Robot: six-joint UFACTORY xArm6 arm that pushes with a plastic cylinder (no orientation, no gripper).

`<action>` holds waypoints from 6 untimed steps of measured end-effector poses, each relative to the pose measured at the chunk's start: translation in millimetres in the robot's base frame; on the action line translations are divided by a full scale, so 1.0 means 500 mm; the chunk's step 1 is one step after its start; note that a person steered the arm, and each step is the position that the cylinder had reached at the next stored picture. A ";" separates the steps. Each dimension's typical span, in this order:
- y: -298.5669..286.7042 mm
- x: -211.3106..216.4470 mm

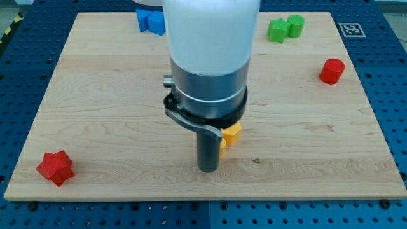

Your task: Place your arm right to the red circle

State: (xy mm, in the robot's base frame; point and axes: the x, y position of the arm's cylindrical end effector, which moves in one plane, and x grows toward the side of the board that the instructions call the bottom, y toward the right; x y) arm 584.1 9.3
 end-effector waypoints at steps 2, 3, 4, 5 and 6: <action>0.256 -0.039; 0.371 -0.133; 0.478 -0.198; 0.560 -0.234; 0.614 -0.307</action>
